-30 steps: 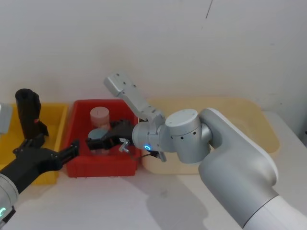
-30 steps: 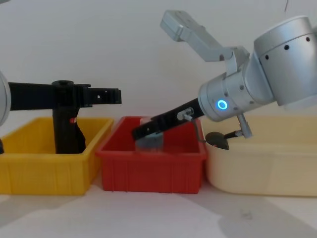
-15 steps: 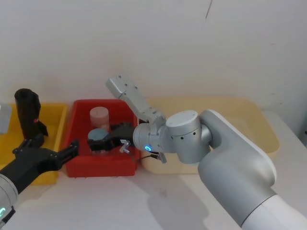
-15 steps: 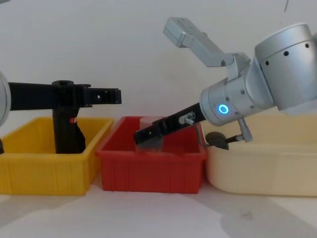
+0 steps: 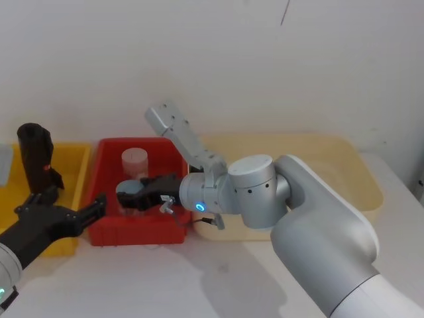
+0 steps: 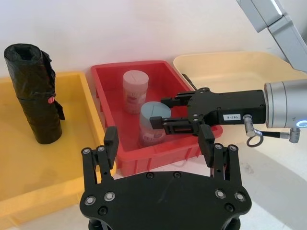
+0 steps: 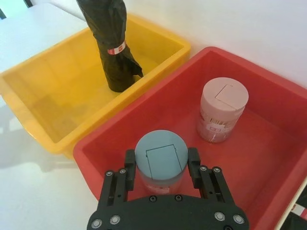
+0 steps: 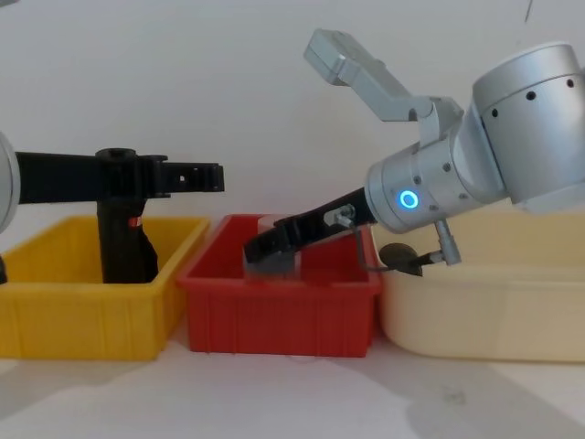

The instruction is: Pick up the garbage bag with the one hand and transfer it to the other hand.

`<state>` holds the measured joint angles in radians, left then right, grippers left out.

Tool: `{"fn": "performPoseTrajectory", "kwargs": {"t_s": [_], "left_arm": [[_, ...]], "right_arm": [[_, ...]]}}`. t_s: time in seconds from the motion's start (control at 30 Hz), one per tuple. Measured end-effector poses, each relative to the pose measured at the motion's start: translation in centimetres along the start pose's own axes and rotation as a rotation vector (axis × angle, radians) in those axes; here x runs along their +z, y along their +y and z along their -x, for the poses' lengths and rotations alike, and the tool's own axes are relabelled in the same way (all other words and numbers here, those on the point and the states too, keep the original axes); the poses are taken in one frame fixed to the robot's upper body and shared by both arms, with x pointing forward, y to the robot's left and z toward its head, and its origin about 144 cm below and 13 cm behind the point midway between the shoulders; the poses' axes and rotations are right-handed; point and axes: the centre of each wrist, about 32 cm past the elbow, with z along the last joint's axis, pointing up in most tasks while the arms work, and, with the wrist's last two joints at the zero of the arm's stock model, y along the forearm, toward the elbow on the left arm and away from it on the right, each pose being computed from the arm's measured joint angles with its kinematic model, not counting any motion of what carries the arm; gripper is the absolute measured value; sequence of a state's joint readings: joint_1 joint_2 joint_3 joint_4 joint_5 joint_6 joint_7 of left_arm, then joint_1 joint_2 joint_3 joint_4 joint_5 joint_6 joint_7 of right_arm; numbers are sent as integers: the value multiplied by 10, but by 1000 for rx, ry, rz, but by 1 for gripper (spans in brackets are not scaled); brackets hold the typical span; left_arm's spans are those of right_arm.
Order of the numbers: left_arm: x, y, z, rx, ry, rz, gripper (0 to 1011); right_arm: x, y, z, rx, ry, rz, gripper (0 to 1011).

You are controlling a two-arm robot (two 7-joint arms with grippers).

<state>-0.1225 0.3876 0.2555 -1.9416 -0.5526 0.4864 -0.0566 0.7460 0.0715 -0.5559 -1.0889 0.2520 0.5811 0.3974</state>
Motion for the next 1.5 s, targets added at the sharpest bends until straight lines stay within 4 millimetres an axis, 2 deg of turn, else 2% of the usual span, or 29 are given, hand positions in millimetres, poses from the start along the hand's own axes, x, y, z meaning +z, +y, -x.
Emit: {"fn": "performPoseTrajectory", "kwargs": {"t_s": [0.33, 0.73, 0.93, 1.03, 1.2, 1.37, 1.5], "left_arm": [[0, 0, 0, 0, 0, 0, 1001], [0, 0, 0, 0, 0, 0, 1001], [0, 0, 0, 0, 0, 0, 1001], [0, 0, 0, 0, 0, 0, 1001], [0, 0, 0, 0, 0, 0, 1001], [0, 0, 0, 0, 0, 0, 1001], [0, 0, 0, 0, 0, 0, 1001]], "right_arm": [[3, -4, 2, -9, 51, -25, 637], [31, -23, -14, -65, 142, -154, 637], [51, -47, -35, -113, 199, -263, 637], [55, -55, -42, -128, 213, -292, 637], [60, -81, -63, -166, 256, -364, 637], [57, -104, -80, -196, 289, -406, 637], [45, -126, -95, -217, 318, -434, 637]]}}
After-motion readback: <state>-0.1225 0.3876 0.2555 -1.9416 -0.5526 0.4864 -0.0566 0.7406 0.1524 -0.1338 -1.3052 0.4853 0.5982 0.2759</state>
